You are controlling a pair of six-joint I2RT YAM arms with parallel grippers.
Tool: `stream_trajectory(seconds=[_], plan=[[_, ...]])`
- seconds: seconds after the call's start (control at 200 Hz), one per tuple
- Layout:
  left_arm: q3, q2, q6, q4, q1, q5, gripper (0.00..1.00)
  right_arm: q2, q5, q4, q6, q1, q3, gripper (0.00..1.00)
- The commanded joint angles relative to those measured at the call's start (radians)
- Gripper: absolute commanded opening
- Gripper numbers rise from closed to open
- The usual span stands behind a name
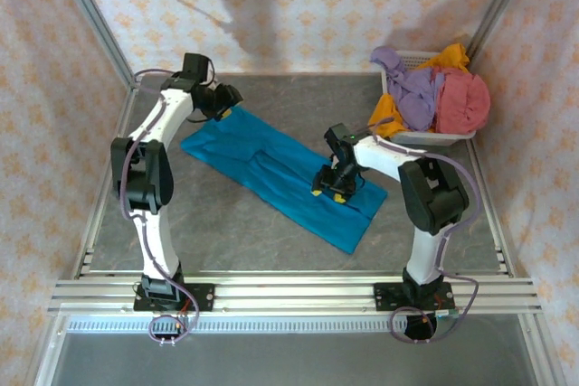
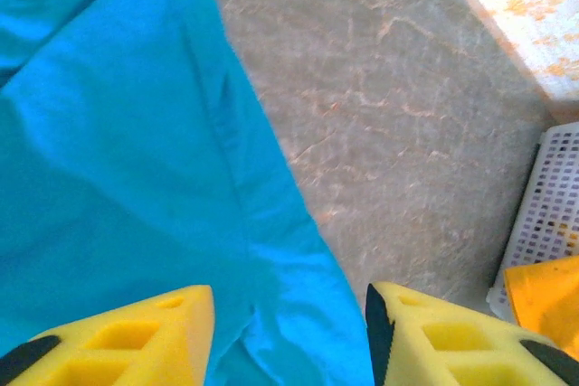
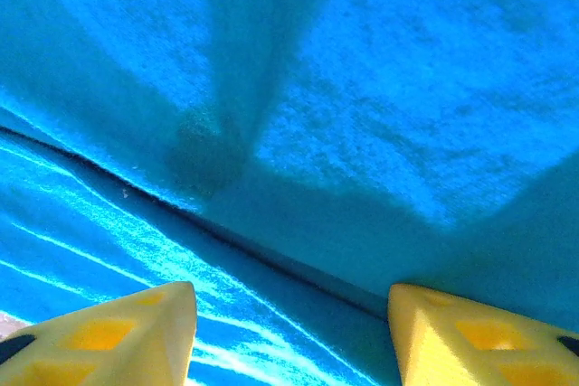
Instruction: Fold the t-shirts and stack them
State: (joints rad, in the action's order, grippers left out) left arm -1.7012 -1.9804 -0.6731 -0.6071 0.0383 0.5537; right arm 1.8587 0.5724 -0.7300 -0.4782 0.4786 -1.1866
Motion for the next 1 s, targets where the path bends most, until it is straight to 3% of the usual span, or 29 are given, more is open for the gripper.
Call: stream_trajectory(seconds=[0.0,0.215,0.31,0.465,0.801,0.996], plan=[[0.117,0.039,-0.028,0.028,-0.003,-0.051,0.49,-0.016,0.022,0.005,-0.069,0.036,0.053,0.59],[0.319,0.060,-0.125,0.177,-0.002,-0.037,0.49,-0.002,0.029,0.037,-0.153,0.155,0.050,0.59],[0.392,0.043,-0.188,0.288,-0.005,-0.033,0.49,0.000,0.011,0.032,-0.161,0.166,0.026,0.59],[0.398,0.001,-0.211,0.331,-0.005,-0.075,0.49,-0.001,0.037,0.034,-0.167,0.167,0.007,0.59],[0.268,-0.203,-0.232,0.366,0.000,-0.017,0.49,0.018,0.103,0.113,-0.247,0.183,0.044,0.57],[0.006,-0.324,-0.176,0.238,0.018,0.023,0.50,0.060,0.178,0.261,-0.381,0.227,0.029,0.57]])
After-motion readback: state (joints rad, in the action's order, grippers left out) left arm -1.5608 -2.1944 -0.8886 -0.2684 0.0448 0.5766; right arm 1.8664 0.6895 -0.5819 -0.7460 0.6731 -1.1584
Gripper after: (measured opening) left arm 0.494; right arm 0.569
